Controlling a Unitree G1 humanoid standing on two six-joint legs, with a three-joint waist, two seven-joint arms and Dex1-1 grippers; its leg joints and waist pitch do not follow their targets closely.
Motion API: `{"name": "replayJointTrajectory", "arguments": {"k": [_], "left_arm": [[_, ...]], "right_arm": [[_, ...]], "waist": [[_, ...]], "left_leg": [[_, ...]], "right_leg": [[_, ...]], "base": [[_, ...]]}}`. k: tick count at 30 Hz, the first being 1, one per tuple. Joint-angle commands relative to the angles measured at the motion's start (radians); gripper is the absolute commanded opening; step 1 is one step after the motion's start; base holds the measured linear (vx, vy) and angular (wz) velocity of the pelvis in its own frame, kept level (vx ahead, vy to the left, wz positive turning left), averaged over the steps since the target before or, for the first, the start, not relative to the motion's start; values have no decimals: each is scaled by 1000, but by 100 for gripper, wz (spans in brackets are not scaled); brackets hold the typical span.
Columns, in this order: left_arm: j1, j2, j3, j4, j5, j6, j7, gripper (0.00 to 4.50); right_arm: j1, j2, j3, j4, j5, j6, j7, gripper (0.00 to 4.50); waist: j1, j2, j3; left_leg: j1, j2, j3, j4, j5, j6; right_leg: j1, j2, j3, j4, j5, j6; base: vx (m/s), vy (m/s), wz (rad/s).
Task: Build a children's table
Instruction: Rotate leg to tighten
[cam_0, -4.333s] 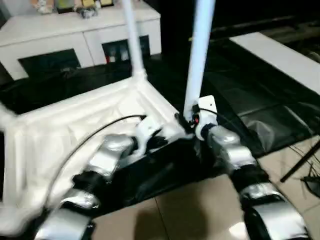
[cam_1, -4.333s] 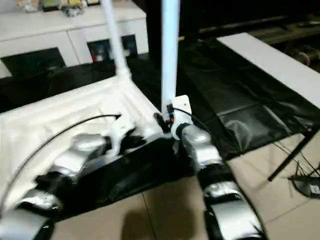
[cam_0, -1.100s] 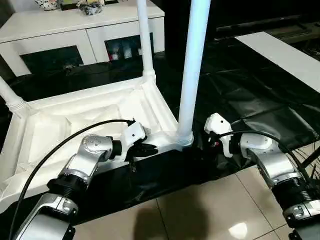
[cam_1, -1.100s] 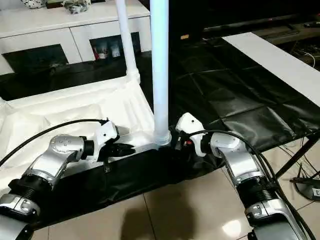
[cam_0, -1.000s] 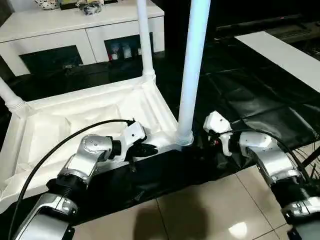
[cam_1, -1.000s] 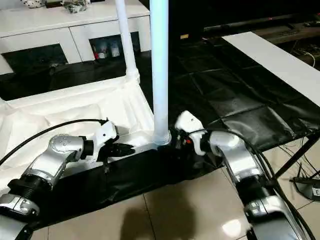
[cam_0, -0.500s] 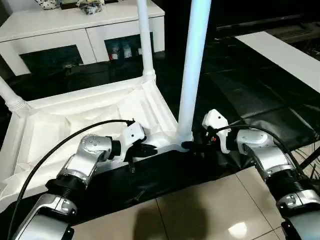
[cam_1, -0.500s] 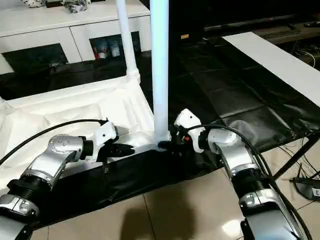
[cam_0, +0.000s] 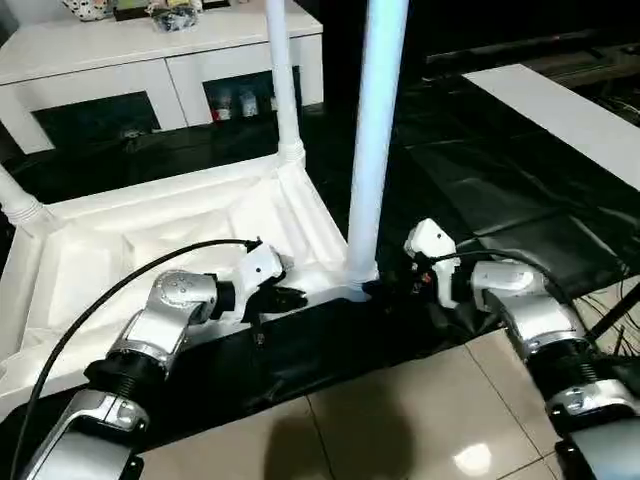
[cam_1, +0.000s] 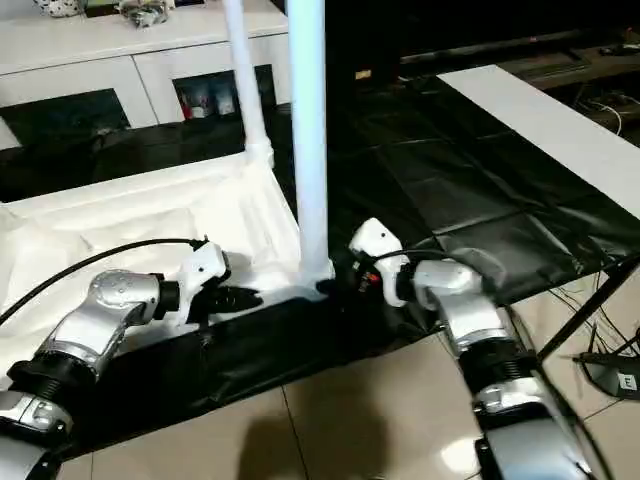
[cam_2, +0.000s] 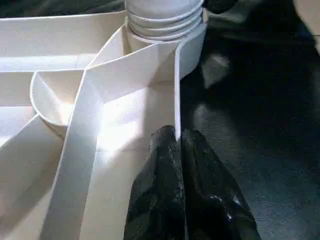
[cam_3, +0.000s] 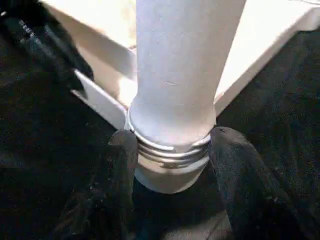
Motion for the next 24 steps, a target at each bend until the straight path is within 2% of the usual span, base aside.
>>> {"name": "replayJointTrajectory", "arguments": {"k": [1,3,5,7,8,9,10,11,12,13,14,15,16,17,20,21,22,24], "left_arm": [[-10,-68,-35,36,34,31,87,0],[-28,-101,-36,56,46,41,139,0],[-49,-127,-32,80,51,42,177,0],[-59,-138,-32,89,52,40,187,0],[-73,-149,-33,97,54,37,192,0],[-78,-152,-33,100,56,35,192,0],[-80,-152,-31,102,58,36,195,0],[-84,-153,-29,104,60,36,199,0],[-89,-153,-24,113,67,35,209,0],[-95,-151,-19,125,77,36,227,0],[-95,-151,-18,125,77,36,228,0],[-95,-151,-18,125,77,36,228,0],[-96,-149,-16,131,82,36,237,0],[-97,-147,-13,136,82,33,241,0],[-86,-133,-8,125,73,19,215,0],[-82,-127,-8,122,71,15,207,0],[-81,-125,-8,122,70,12,205,0],[-76,-113,-7,124,70,3,196,0]], "right_arm": [[24,84,46,-66,32,11,5,198],[53,110,66,-107,37,21,10,196],[81,128,89,-156,43,37,24,196],[95,136,99,-181,46,46,30,184],[117,143,113,-227,49,63,35,175],[126,146,117,-246,49,70,34,168],[131,145,117,-257,51,75,34,159],[137,144,117,-272,53,82,33,159],[147,142,116,-296,55,94,26,137],[159,137,111,-328,63,112,17,137],[159,137,111,-329,63,113,17,137],[159,137,111,-329,63,113,17,121],[164,135,108,-344,67,121,13,109],[174,128,103,-369,73,133,11,102],[201,90,81,-433,73,146,10,89],[205,73,78,-444,60,137,12,66],[211,62,76,-457,49,135,14,66],[214,33,59,-475,50,147,26,66]], "waist": [[6,-15,-57],[5,-18,-53],[3,-14,-47],[0,-17,-43],[-5,-9,-41],[-8,-9,-43],[-13,-11,-45],[-15,-6,-46],[-13,-7,-52],[-6,-13,-52],[-3,-14,-49],[0,-9,-50],[0,-7,-50],[1,-7,-50],[4,-8,-52],[3,-8,-52],[4,-4,-51],[1,-8,-51]], "left_leg": [[16,29,-1,-74,-282,65],[18,29,-3,-80,-316,49],[22,27,-6,-87,-384,32],[28,27,-10,-90,-448,14],[29,25,-14,-92,-491,4],[27,24,-17,-93,-504,3],[19,25,-22,-96,-492,1],[12,26,-26,-98,-475,-1],[12,31,-26,-99,-445,3],[21,30,-18,-93,-421,15],[22,29,-13,-92,-414,24],[21,27,-10,-90,-401,31],[11,25,-12,-92,-379,34],[10,25,-13,-91,-373,36],[12,25,-12,-90,-355,42],[10,25,-12,-91,-354,40],[13,26,-12,-90,-358,37],[9,25,-13,-91,-364,37]], "right_leg": [[45,-28,25,-59,-249,-266],[43,-26,25,-67,-303,-241],[41,-26,25,-75,-391,-208],[34,-27,24,-84,-465,-180],[34,-27,23,-85,-502,-164],[34,-29,23,-90,-515,-144],[40,-32,22,-88,-505,-143],[47,-32,21,-85,-483,-144],[43,-33,24,-84,-413,-159],[35,-28,28,-82,-350,-184],[32,-25,31,-83,-340,-193],[32,-28,35,-80,-337,-207],[41,-30,33,-78,-334,-203],[42,-29,33,-77,-332,-201],[43,-30,33,-78,-329,-191],[43,-30,32,-78,-332,-193],[41,-29,32,-79,-336,-193],[45,-29,31,-78,-338,-188]], "base": [[0,0,0],[0,0,0],[0,0,0],[0,0,0],[0,0,0],[0,0,0],[0,0,0],[0,0,0],[0,0,0],[0,0,0],[0,0,0],[0,0,0],[0,0,0],[0,0,0],[0,0,0],[0,0,0],[0,0,0],[0,0,0]]}}
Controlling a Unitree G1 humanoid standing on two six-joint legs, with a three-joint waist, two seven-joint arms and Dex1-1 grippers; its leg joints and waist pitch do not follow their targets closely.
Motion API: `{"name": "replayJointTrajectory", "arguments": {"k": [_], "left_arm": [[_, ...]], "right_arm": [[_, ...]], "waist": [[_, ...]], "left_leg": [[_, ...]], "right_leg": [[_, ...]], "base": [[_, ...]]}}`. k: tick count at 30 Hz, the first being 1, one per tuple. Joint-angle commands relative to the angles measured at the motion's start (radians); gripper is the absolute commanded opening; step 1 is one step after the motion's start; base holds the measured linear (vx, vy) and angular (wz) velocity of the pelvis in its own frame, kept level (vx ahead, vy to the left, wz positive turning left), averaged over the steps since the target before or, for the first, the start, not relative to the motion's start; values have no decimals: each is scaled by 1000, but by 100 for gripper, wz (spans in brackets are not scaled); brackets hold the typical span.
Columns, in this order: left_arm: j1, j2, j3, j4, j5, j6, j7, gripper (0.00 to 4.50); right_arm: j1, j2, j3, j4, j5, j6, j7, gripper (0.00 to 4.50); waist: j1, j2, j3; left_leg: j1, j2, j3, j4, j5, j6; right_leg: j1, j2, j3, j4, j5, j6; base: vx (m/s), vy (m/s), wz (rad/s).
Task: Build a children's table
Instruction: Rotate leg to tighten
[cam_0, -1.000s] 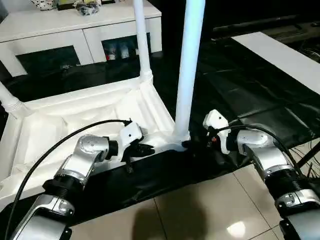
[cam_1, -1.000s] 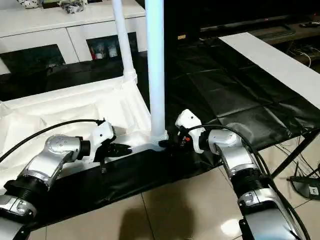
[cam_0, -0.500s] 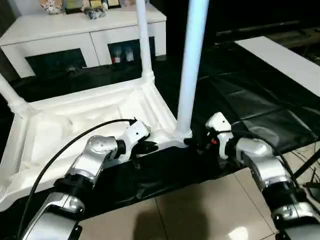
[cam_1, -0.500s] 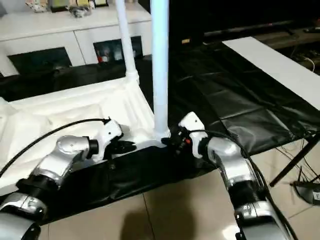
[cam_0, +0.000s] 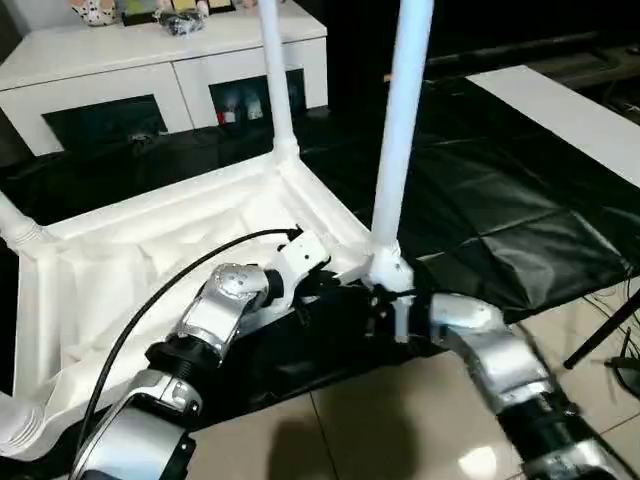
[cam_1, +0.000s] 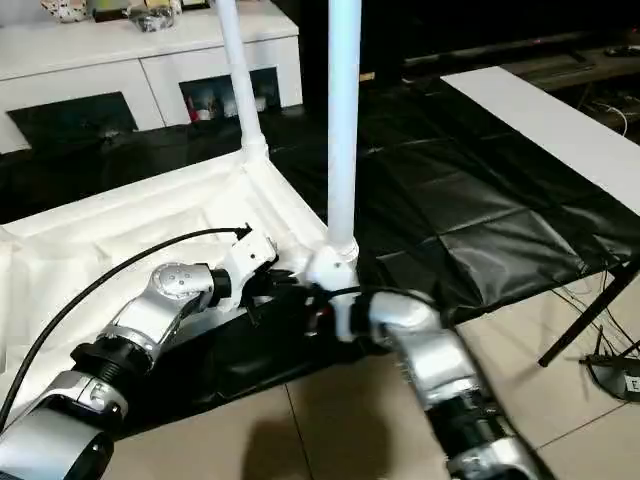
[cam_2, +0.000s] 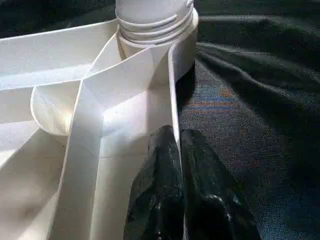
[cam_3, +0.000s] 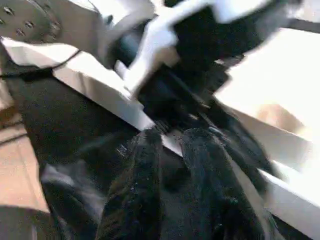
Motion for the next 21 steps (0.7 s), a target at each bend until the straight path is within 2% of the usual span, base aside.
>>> {"name": "replayJointTrajectory", "arguments": {"k": [1,4,5,6,9,12,14,17,18,20,21], "left_arm": [[21,29,14,24,-1,-17,-3,0],[32,53,16,19,-9,-32,-34,0],[35,60,17,17,-12,-36,-45,0],[38,65,17,15,-14,-38,-54,0],[50,86,12,3,-21,-46,-95,0],[82,113,-7,-60,-54,-52,-203,0],[103,129,-26,-107,-71,-46,-264,0],[121,140,-37,-151,-87,-33,-307,0],[123,141,-39,-160,-91,-27,-316,0],[129,145,-43,-177,-98,-16,-332,0],[132,147,-43,-186,-100,-13,-335,0]], "right_arm": [[4,-11,-21,-33,4,19,13,85],[-10,-80,-62,-51,43,84,32,100],[-12,-101,-69,-53,44,89,39,112],[-14,-120,-73,-53,43,89,47,137],[-24,-173,-97,-45,54,91,83,143],[-58,-213,-117,5,47,75,103,185],[-77,-223,-116,30,48,69,113,196],[-93,-234,-99,47,42,57,130,228],[-97,-235,-94,54,37,54,132,234],[-106,-237,-86,71,32,53,145,252],[-112,-239,-79,86,23,42,148,252]], "waist": [[3,-14,-54],[2,-14,-55],[3,-13,-55],[4,-14,-55],[4,-14,-58],[5,-15,-60],[8,-13,-65],[16,-10,-65],[20,-9,-66],[31,-16,-65],[37,-13,-64]], "left_leg": [[2,30,-16,-87,-364,37],[5,29,-15,-85,-360,43],[8,31,-13,-84,-354,46],[5,30,-14,-84,-348,47],[3,30,-12,-80,-319,55],[1,32,-11,-78,-282,68],[7,34,-7,-72,-246,80],[8,36,-4,-70,-215,94],[8,36,-2,-68,-210,96],[11,38,-1,-69,-211,92],[14,39,1,-68,-215,89]], "right_leg": [[42,-28,22,-73,-336,-194],[43,-27,21,-76,-341,-194],[40,-27,23,-75,-328,-202],[43,-27,21,-74,-323,-205],[45,-28,20,-71,-290,-216],[49,-29,18,-64,-243,-235],[45,-28,18,-58,-189,-263],[46,-25,17,-51,-143,-278],[44,-25,16,-49,-134,-283],[44,-24,17,-48,-142,-285],[41,-25,18,-49,-148,-283]], "base": [[0,0,0],[0,0,0],[0,0,0],[0,0,0],[0,0,0],[0,0,0],[0,0,0],[0,0,0],[0,0,0],[0,0,0],[0,0,0]]}}
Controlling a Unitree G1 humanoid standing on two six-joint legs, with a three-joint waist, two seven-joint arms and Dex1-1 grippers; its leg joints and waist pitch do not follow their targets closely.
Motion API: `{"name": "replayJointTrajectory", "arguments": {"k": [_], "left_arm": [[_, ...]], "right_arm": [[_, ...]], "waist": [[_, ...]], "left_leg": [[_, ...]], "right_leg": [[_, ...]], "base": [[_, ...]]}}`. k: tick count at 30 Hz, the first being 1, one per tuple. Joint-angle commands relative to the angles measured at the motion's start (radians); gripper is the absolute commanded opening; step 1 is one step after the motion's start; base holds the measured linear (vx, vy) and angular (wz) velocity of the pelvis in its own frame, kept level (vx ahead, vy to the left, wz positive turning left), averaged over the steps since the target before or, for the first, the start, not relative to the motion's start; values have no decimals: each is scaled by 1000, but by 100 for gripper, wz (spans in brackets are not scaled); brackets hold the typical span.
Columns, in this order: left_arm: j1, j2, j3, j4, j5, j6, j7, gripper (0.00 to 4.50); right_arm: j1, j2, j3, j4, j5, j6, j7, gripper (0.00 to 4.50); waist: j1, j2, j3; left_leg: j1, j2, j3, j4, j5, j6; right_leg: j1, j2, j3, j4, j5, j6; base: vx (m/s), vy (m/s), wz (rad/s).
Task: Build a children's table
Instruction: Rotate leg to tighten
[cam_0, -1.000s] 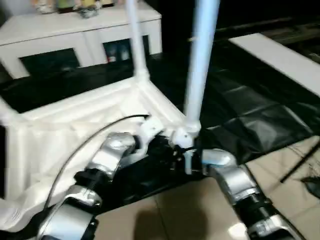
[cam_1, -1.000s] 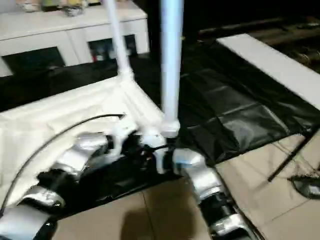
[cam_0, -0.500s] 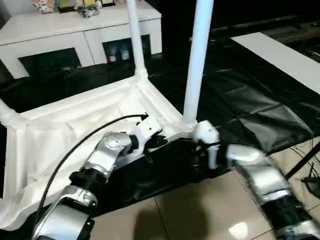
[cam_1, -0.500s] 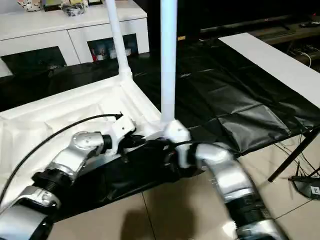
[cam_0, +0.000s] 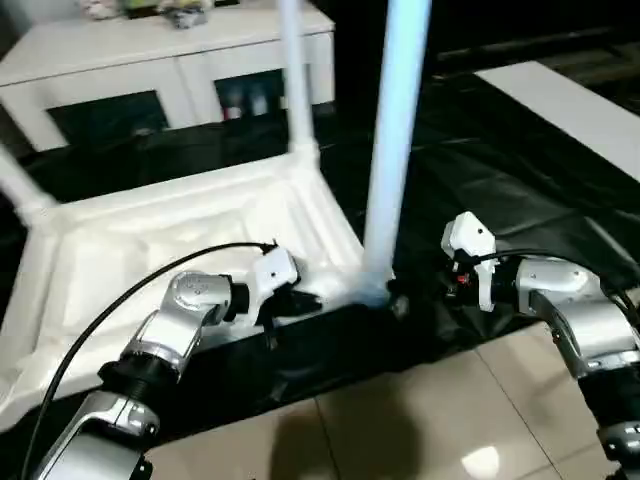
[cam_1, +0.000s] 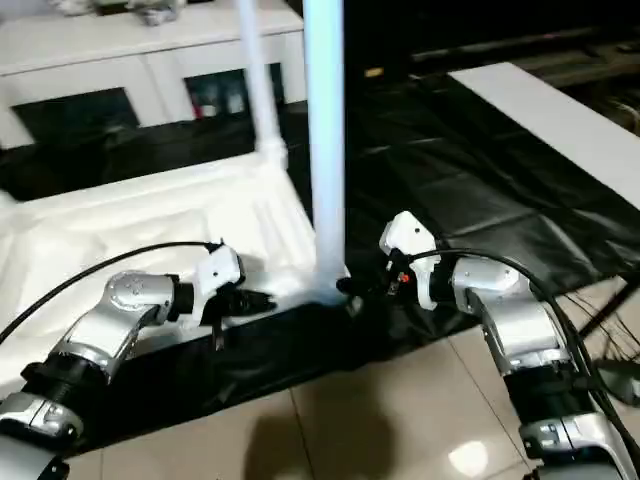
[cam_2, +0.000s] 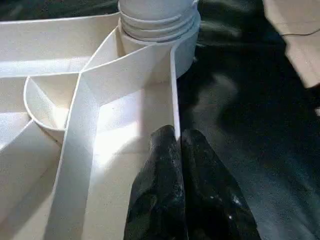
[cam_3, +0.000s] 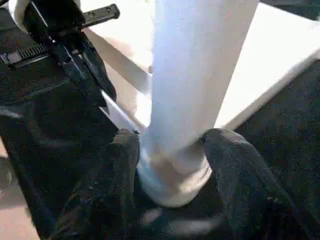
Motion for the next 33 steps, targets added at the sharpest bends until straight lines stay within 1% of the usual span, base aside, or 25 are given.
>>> {"name": "replayJointTrajectory", "arguments": {"k": [1,2,3,5,7,8,9,11,12,13,14,15,16,17,20,21,25,27,33], "left_arm": [[16,4,-22,-21,-8,13,-31,0],[17,4,-21,-25,-9,14,-31,0],[21,7,-19,-37,-10,20,-34,0],[23,10,-18,-45,-11,25,-37,0],[25,12,-18,-50,-12,28,-39,0],[25,13,-19,-54,-12,31,-39,0],[25,14,-19,-56,-12,33,-39,0],[26,15,-18,-61,-12,38,-38,0],[26,15,-18,-61,-12,38,-38,0],[27,16,-18,-63,-12,39,-39,0],[29,18,-18,-68,-12,43,-40,0],[30,18,-18,-70,-12,45,-40,0],[30,18,-18,-70,-12,45,-40,0],[32,19,-18,-73,-12,47,-40,0],[35,22,-18,-78,-13,52,-40,0],[36,23,-18,-80,-13,54,-40,0],[40,27,-19,-82,-12,56,-42,0],[41,28,-19,-83,-11,57,-43,0],[46,26,-20,-90,-12,62,-42,0]], "right_arm": [[-21,-9,24,33,-23,-30,19,263],[-26,-10,32,47,-31,-42,25,263],[-40,-4,45,87,-49,-66,30,263],[-50,1,52,111,-62,-83,30,263],[-64,10,60,142,-77,-105,19,263],[-76,18,65,166,-86,-121,7,263],[-81,21,67,175,-91,-127,1,263],[-109,43,74,231,-116,-167,-38,263],[-114,47,74,243,-120,-175,-46,263],[-124,61,65,256,-110,-172,-54,263],[-136,78,53,276,-93,-167,-50,263],[-140,82,52,284,-89,-169,-42,263],[-140,82,52,284,-89,-169,-42,263],[-142,80,61,291,-92,-178,-26,263],[-146,82,67,315,-99,-199,-10,263],[-148,83,68,324,-101,-206,-3,238],[-159,91,74,367,-111,-237,12,223],[-165,95,73,380,-112,-244,11,208],[-170,107,71,399,-106,-259,12,190]], "waist": [[1,-15,-64],[4,-17,-63],[4,-17,-63],[2,-17,-63],[1,-15,-64],[-1,-16,-64],[-1,-15,-65],[-5,-16,-64],[-10,-15,-62],[-11,-17,-62],[-14,-16,-62],[-16,-15,-63],[-18,-16,-63],[-18,-21,-64],[-18,-18,-66],[-18,-19,-66],[-20,-18,-65],[-24,-18,-64],[-30,-20,-64]], "left_leg": [[17,34,-2,-66,-215,87],[16,33,0,-67,-226,79],[17,34,-1,-67,-229,75],[14,32,-1,-67,-230,71],[14,31,-1,-65,-226,73],[11,31,-1,-65,-221,79],[12,31,-2,-64,-221,79],[9,30,-2,-65,-231,76],[7,29,-3,-67,-240,71],[10,30,-3,-67,-251,68],[8,29,-4,-67,-255,66],[7,29,-4,-67,-255,66],[9,29,-4,-67,-256,66],[11,30,-3,-66,-252,69],[10,31,-2,-63,-222,85],[9,29,-2,-62,-217,93],[8,30,-2,-61,-223,95],[8,29,-2,-61,-229,95],[8,30,-3,-64,-254,86]], "right_leg": [[45,-25,26,-48,-148,-282],[45,-25,26,-50,-161,-277],[44,-26,26,-49,-166,-276],[46,-25,25,-49,-169,-276],[47,-25,25,-48,-162,-274],[48,-25,25,-47,-154,-274],[47,-26,24,-46,-153,-275],[48,-26,23,-47,-167,-274],[50,-26,22,-48,-183,-270],[48,-26,22,-51,-198,-266],[50,-25,22,-49,-200,-267],[51,-25,21,-48,-198,-268],[49,-24,21,-49,-193,-269],[48,-23,22,-49,-184,-271],[49,-24,22,-44,-144,-285],[50,-24,21,-44,-142,-290],[50,-25,20,-44,-153,-291],[51,-24,20,-45,-162,-291],[50,-24,19,-48,-196,-283]], "base": [[0,0,0],[0,0,0],[0,0,0],[0,0,0],[0,0,0],[0,0,0],[0,0,0],[0,0,0],[0,0,0],[0,0,0],[0,0,0],[0,0,0],[0,0,0],[0,0,0],[0,0,0],[0,0,0],[0,0,0],[0,0,0],[0,0,0]]}}
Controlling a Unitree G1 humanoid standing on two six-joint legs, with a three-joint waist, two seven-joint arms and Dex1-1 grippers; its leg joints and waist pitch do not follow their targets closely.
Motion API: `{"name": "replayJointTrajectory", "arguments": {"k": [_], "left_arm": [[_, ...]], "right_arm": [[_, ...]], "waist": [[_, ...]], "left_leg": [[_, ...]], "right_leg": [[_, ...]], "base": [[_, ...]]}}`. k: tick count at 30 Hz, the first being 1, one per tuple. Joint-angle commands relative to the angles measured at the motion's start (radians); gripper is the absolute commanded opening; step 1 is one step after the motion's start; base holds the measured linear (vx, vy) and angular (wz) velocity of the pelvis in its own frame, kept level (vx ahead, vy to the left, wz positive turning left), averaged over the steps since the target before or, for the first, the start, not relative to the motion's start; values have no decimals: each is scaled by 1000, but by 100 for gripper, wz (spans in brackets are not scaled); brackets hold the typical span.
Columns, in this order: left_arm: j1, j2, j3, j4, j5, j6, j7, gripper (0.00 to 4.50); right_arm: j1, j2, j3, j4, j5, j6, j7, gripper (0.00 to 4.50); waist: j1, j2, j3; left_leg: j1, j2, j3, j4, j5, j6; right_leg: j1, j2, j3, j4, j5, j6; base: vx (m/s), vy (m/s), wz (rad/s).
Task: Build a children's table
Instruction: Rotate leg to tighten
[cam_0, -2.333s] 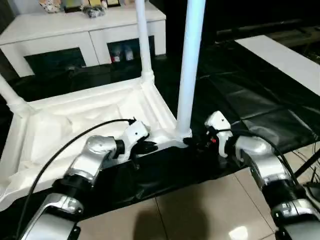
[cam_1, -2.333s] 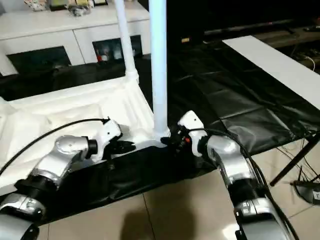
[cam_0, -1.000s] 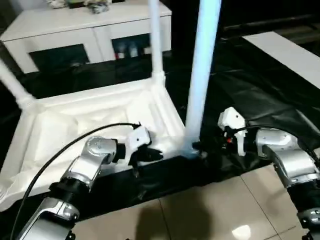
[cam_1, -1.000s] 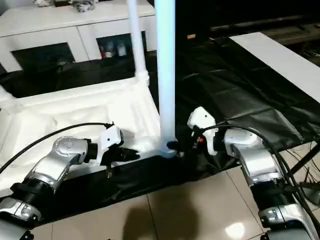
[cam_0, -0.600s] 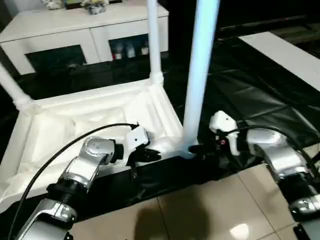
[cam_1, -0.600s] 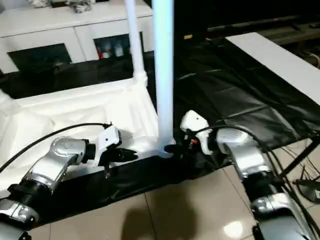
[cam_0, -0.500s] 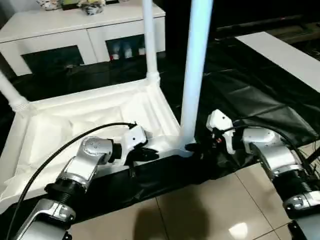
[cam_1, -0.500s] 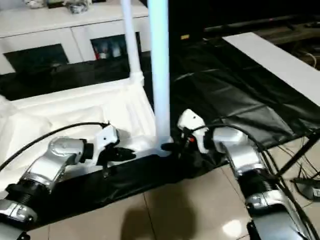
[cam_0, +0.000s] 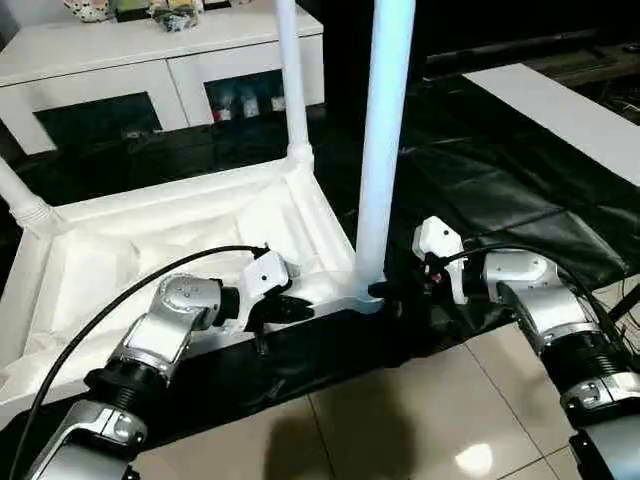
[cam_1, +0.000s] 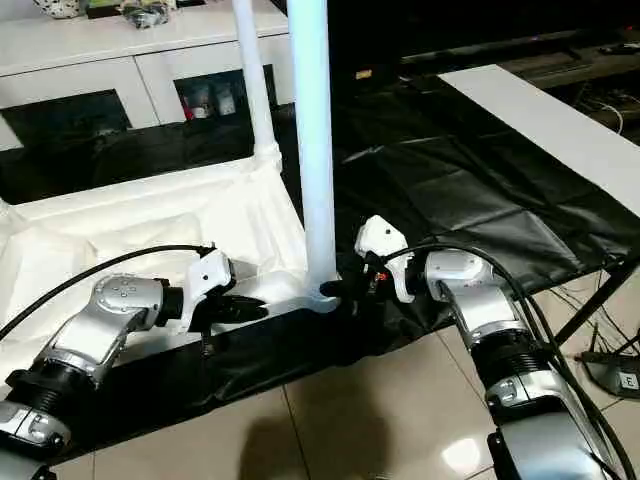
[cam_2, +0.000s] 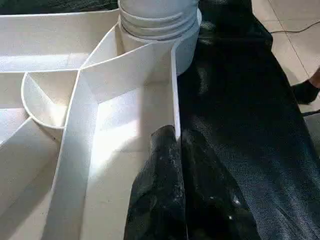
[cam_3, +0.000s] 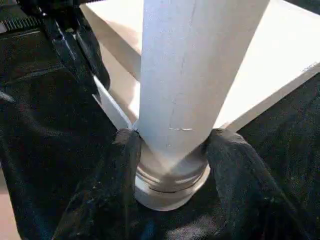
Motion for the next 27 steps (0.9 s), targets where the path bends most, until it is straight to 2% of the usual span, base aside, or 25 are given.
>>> {"name": "replayJointTrajectory", "arguments": {"k": [1,4,5,7,10,13,16,17,20,26,27], "left_arm": [[16,-9,-35,-40,-11,-1,-43,0],[18,-8,-35,-43,-12,0,-42,0],[19,-7,-35,-44,-12,1,-42,0],[18,-4,-35,-41,-10,-1,-43,0],[19,-4,-35,-40,-9,-1,-42,0],[19,-5,-34,-41,-9,-2,-41,0],[17,-7,-35,-39,-8,-2,-40,0],[17,-7,-35,-41,-8,-1,-39,0],[18,-7,-34,-44,-8,1,-37,0],[18,-5,-32,-43,-8,1,-34,0],[20,-3,-31,-43,-8,1,-33,0]], "right_arm": [[-14,13,16,31,-33,-3,-22,184],[-16,13,20,37,-39,-12,-18,182],[-20,17,11,43,-28,5,-18,242],[-28,19,-5,45,7,45,18,245],[-31,17,-5,48,7,41,26,287],[-36,18,-3,61,2,30,29,298],[-50,27,5,93,-29,-8,0,335],[-57,32,11,110,-56,-44,-41,338],[-63,35,29,125,-86,-74,-64,372],[-64,41,21,126,-69,-56,-35,372],[-66,43,17,134,-67,-59,-26,358]], "waist": [[9,-14,-63],[7,-15,-64],[6,-15,-63],[7,-13,-66],[12,-13,-68],[16,-12,-68],[22,-12,-68],[22,-12,-68],[20,-13,-66],[21,-15,-68],[21,-16,-67]], "left_leg": [[10,28,-6,-72,-260,83],[10,27,-6,-71,-257,84],[9,27,-7,-72,-258,85],[12,28,-5,-70,-249,91],[12,29,-5,-67,-222,100],[13,28,-3,-65,-204,109],[13,29,-4,-66,-207,105],[13,29,-4,-66,-214,97],[14,28,-4,-68,-229,87],[12,28,-4,-66,-213,100],[12,28,-4,-66,-213,103]], "right_leg": [[51,-24,19,-51,-207,-275],[51,-24,19,-51,-200,-275],[51,-24,19,-50,-201,-277],[50,-23,18,-49,-187,-284],[51,-23,18,-44,-145,-295],[50,-23,18,-42,-125,-301],[49,-24,18,-42,-137,-299],[47,-25,18,-43,-148,-298],[48,-25,18,-45,-166,-290],[51,-23,19,-41,-138,-293],[51,-23,19,-42,-141,-293]], "base": [[0,0,0],[0,0,0],[0,0,0],[0,0,0],[0,0,0],[0,0,0],[0,0,0],[0,0,0],[0,0,0],[0,0,0],[0,0,0]]}}
